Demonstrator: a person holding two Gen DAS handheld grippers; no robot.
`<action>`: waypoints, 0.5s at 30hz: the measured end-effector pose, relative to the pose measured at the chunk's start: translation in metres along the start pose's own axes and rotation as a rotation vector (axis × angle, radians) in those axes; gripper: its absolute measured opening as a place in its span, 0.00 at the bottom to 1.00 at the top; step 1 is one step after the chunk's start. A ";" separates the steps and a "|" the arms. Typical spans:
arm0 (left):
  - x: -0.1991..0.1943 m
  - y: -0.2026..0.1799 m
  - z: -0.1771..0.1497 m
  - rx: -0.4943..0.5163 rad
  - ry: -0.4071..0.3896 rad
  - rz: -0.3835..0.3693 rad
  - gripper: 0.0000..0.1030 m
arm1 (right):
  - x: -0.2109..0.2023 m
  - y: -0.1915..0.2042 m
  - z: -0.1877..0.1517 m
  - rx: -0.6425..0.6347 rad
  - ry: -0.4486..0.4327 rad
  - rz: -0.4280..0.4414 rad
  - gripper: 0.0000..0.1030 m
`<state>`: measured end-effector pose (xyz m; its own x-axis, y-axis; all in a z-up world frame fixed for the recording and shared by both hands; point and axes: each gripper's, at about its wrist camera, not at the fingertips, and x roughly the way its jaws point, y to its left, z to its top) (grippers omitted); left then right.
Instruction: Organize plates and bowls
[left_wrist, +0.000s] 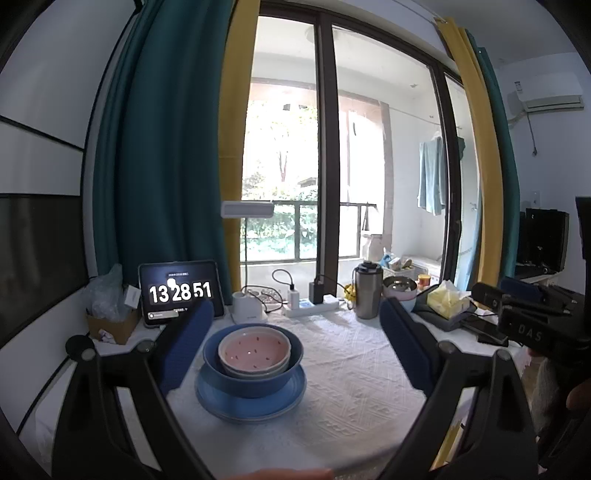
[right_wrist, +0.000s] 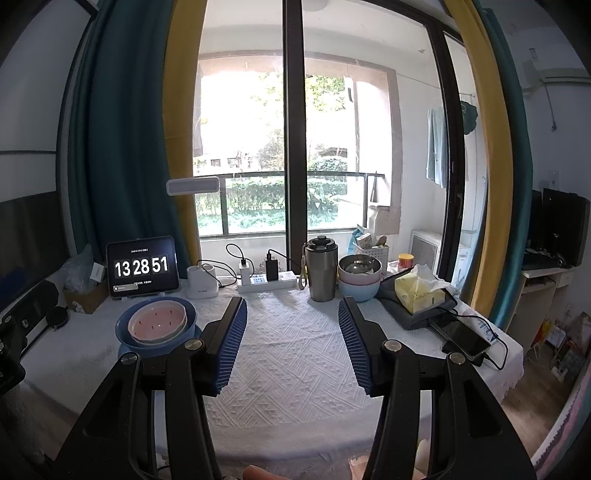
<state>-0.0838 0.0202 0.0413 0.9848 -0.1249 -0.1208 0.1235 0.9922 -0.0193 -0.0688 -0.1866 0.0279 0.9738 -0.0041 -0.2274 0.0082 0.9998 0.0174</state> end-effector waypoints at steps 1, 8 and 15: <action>0.000 0.000 0.000 0.000 -0.001 0.000 0.90 | 0.000 0.001 0.000 -0.002 0.000 0.001 0.53; 0.000 0.000 0.000 0.000 0.000 0.000 0.90 | 0.001 0.002 -0.001 -0.003 -0.002 0.002 0.53; 0.000 0.000 0.000 0.001 -0.001 0.001 0.90 | 0.001 0.002 -0.001 -0.003 -0.002 0.001 0.53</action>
<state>-0.0838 0.0205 0.0414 0.9850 -0.1243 -0.1201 0.1230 0.9922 -0.0179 -0.0683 -0.1846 0.0269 0.9742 -0.0029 -0.2257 0.0064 0.9999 0.0148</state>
